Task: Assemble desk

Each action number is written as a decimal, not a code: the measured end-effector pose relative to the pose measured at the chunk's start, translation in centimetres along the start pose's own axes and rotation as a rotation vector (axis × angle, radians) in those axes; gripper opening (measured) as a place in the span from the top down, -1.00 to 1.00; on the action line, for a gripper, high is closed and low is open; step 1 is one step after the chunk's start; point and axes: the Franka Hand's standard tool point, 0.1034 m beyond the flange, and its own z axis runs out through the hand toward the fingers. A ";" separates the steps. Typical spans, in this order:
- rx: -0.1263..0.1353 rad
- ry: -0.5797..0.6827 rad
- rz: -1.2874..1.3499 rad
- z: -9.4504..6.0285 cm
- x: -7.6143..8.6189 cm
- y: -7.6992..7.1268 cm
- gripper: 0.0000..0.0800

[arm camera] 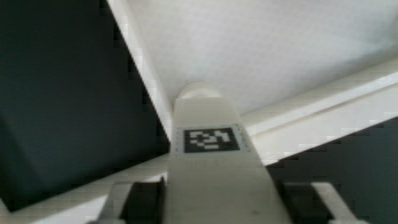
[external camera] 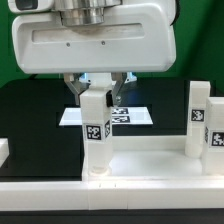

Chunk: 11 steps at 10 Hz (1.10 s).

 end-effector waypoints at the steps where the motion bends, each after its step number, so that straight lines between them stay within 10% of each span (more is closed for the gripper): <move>1: 0.004 0.035 0.088 0.0 0.3 0.0 0.28; 9: 0.120 -0.029 1.118 0.2 0.1 -0.1 0.27; 11: 0.112 -0.022 1.050 0.3 0.0 -0.1 -0.31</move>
Offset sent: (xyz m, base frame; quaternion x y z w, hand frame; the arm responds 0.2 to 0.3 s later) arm -0.0088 0.0088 -0.0105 0.0214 -0.0539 0.3964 0.9162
